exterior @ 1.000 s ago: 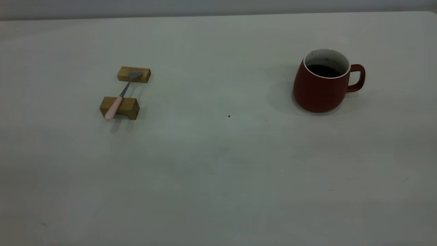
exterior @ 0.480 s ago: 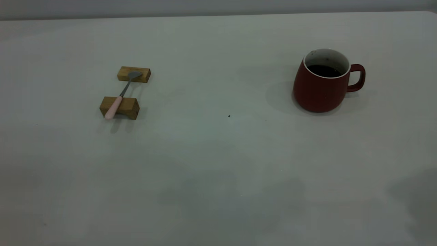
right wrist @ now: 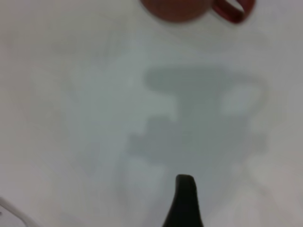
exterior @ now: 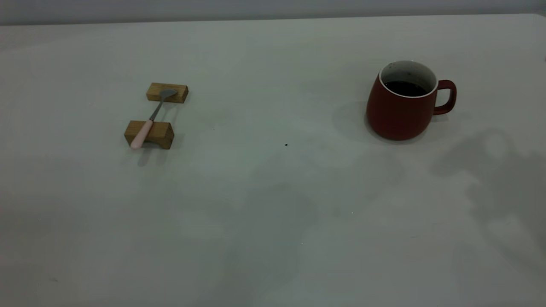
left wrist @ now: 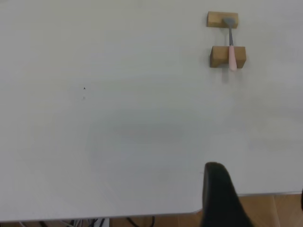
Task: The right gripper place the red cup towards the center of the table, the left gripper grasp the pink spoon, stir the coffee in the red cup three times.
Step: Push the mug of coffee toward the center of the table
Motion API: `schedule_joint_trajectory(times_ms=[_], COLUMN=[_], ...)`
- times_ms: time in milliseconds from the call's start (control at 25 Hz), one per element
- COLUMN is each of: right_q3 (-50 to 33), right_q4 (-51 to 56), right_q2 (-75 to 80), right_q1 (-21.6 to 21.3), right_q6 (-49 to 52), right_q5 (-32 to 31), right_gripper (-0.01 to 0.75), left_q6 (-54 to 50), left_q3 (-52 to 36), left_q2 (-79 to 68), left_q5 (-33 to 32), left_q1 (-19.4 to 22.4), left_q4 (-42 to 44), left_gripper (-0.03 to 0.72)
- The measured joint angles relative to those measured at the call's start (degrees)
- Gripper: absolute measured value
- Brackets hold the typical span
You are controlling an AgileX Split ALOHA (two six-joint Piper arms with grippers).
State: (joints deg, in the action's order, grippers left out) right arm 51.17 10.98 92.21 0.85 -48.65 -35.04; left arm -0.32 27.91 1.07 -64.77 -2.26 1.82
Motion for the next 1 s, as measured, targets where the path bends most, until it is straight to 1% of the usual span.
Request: schedule_joint_trajectory(times_ms=[200,280,400,640,1000], right_q3=[9.8,13.2,17.6,24.1,31.1], right_q4=[-3.8,-6.1,-9.1,-9.8,-9.8], right_q2=[11.9,16.4,22.7,31.7,40.0], right_q1=[3.7,3.9,3.9,3.9,3.9], right_q6=[-0.8,-1.8,-6.1,-17.0,-23.0], right_q5=[0.2,0.2,0.2,1.2,2.5], right_gripper=[0.693,0.69,0.69,0.69,0.686], left_q6=[0.0,0.0,0.0,0.0,0.3], left_q3=[0.0,0.0,0.0,0.0,0.0], left_q2=[0.0,0.0,0.0,0.0,0.0], left_q5=[0.0,0.0,0.0,0.0,0.0], left_q1=[0.0,0.0,0.0,0.0,0.0], left_q4=[0.0,0.0,0.0,0.0,0.0], left_gripper=[0.478,0.478,0.478,0.478,0.478])
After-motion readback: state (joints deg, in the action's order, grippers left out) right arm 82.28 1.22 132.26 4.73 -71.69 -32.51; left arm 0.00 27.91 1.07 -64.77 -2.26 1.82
